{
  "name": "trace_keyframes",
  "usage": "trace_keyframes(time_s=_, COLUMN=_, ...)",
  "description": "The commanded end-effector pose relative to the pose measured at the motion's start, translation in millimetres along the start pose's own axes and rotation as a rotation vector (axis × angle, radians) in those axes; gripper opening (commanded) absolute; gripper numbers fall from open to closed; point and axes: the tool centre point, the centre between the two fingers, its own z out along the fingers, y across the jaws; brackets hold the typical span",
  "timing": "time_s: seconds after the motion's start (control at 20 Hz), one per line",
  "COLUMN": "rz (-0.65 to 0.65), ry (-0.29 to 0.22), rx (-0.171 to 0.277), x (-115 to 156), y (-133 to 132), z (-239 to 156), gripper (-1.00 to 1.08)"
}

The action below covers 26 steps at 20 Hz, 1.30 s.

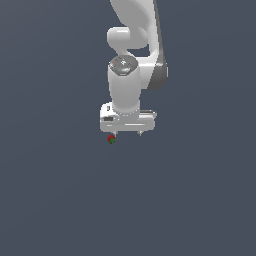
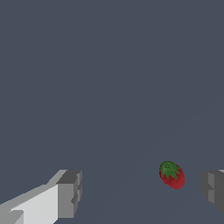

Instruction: Pick up the object and move it to a goal position.

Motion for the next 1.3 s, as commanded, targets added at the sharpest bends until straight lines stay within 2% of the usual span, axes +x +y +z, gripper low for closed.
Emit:
trace_keyframes(time_s=0.0, rz=0.004, ry=0.0, rx=-0.002, x=-3.6, y=6.8, z=7.4, gripper=1.0)
trace_keyframes(time_s=0.3, rz=0.019, ry=0.002, rx=-0.01, x=-19.8, y=32.9, z=35.8, gripper=1.0)
trace_keyframes(time_s=0.75, rz=0.046, ry=0.005, rx=-0.028, x=-57.8, y=77.8, z=83.4, gripper=1.0)
trace_keyframes(time_s=1.25, rz=0.055, ry=0.005, rx=-0.035, x=-72.5, y=91.6, z=97.6, gripper=1.0)
